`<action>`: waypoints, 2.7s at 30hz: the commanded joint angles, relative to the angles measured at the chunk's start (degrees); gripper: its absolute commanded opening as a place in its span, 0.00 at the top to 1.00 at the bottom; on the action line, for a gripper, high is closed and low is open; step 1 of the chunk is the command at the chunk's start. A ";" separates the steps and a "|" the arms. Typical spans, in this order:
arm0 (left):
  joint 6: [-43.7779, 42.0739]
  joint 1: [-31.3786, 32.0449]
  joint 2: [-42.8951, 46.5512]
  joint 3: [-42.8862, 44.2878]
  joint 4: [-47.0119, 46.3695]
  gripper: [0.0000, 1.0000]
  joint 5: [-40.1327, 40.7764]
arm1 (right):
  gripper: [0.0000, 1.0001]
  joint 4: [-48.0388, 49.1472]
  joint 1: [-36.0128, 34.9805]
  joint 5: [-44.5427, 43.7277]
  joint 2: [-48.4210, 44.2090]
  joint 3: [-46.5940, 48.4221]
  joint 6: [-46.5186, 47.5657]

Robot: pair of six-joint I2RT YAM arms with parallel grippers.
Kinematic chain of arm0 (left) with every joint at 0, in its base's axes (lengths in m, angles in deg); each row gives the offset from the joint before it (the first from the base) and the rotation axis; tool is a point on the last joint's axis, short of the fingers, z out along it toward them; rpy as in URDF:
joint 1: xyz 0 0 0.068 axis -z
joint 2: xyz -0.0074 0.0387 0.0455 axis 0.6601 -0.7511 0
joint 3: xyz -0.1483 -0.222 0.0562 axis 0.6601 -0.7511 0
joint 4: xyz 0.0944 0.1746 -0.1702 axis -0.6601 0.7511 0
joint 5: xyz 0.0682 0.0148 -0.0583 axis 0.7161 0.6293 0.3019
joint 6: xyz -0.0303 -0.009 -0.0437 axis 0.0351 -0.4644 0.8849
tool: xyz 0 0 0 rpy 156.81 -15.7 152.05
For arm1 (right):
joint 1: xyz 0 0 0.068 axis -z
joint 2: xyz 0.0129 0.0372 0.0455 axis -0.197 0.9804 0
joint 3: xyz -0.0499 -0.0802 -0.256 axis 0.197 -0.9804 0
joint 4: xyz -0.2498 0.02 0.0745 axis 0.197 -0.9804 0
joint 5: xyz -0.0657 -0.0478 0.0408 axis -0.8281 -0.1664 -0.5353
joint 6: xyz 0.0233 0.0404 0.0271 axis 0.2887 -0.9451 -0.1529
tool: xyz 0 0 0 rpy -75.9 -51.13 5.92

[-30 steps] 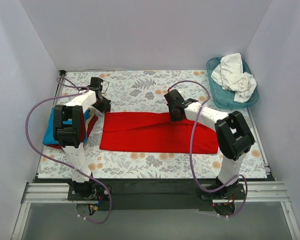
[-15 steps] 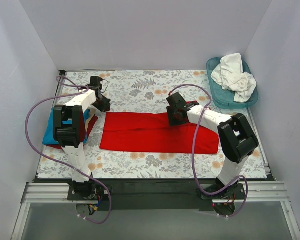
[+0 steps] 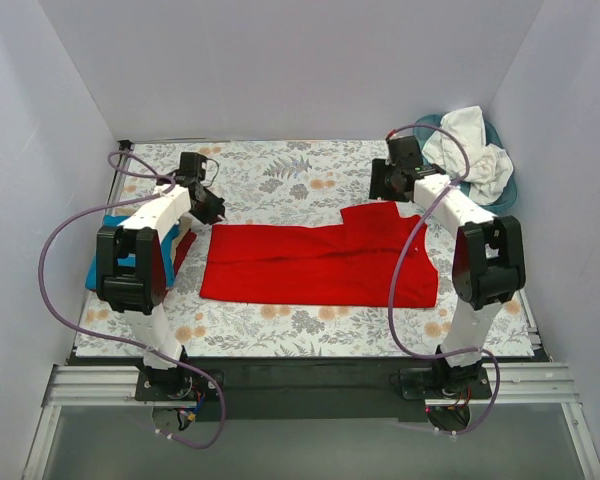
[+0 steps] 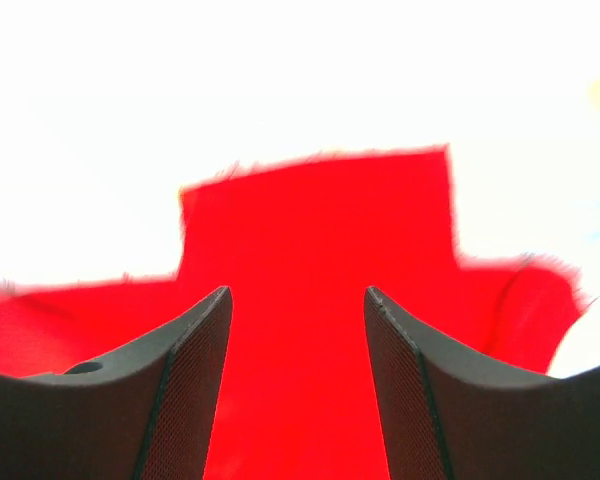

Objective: Fold and stack the t-shirts
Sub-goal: Fold the tshirt

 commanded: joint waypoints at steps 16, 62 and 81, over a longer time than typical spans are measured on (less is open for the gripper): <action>3.77 0.94 0.55 -10.71 -1.68 0.90 -0.23 | 0.43 0.29 8.97 1.36 19.34 14.58 2.34; 2.46 -2.75 0.29 -11.85 -1.68 0.91 -0.15 | 0.99 2.49 8.61 18.06 -52.01 -45.35 -7.59; 1.58 -3.80 0.64 -11.77 -1.42 0.91 -0.23 | 0.99 -6.65 8.62 14.54 -63.18 -44.05 -8.20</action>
